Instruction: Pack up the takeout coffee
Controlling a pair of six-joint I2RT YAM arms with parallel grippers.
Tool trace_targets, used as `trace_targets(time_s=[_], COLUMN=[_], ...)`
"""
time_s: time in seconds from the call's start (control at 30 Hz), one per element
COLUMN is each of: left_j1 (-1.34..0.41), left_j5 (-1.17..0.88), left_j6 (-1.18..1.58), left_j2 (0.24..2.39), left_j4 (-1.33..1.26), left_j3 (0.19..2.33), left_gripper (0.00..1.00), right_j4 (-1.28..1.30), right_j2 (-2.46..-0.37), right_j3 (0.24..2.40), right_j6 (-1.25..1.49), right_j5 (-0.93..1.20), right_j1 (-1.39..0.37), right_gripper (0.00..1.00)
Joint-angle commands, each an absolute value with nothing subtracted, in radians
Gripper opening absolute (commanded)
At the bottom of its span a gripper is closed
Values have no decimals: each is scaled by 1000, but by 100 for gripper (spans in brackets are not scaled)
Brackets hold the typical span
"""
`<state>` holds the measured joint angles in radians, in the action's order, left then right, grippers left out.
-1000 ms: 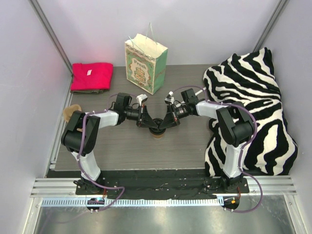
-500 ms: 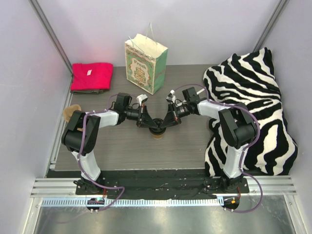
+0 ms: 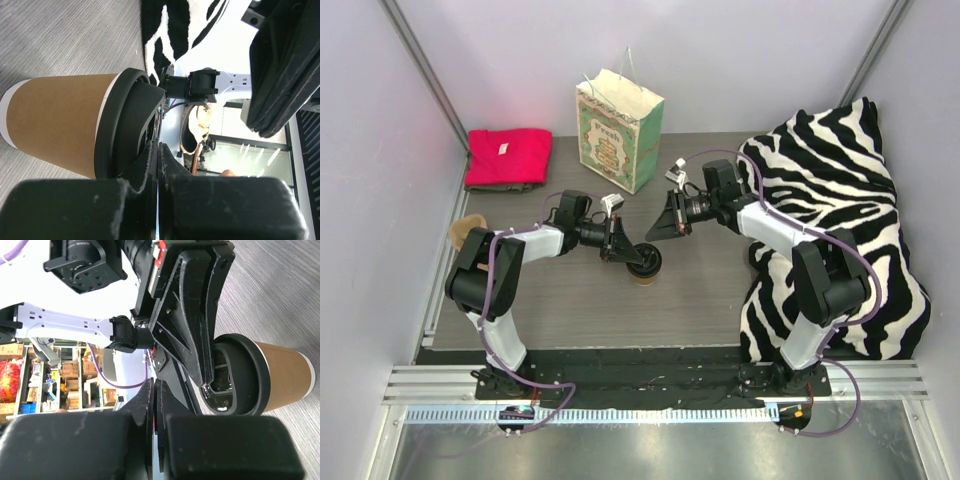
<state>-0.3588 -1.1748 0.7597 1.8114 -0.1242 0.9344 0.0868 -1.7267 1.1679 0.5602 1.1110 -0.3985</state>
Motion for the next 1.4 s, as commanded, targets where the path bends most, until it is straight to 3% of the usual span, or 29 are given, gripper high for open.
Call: trace_targets(time_s=[0.0, 0.37, 0.7, 0.87, 1.37], left_j1=[-371, -371, -371, -388, -403], left_j5=[-979, -950, -986, -1046, -1074], left_j6=[644, 583, 566, 595, 652], left_j2=[1859, 1894, 1885, 1747, 1637], left_j4=[-2, 116, 130, 80, 68], left_j3=[907, 942, 960, 989, 960], left_gripper=[0, 0, 0, 0, 0], right_j4=[109, 209, 236, 255, -93], right_j2=[-1782, -2020, -1971, -1856, -1819], right_j3=[1190, 1137, 1135, 1187, 1146], right_j6=[534, 399, 393, 397, 704], right_j5=[1062, 922, 954, 982, 1066], right_j1=[-414, -356, -348, -400, -436], right_gripper=[4, 1, 2, 3, 3])
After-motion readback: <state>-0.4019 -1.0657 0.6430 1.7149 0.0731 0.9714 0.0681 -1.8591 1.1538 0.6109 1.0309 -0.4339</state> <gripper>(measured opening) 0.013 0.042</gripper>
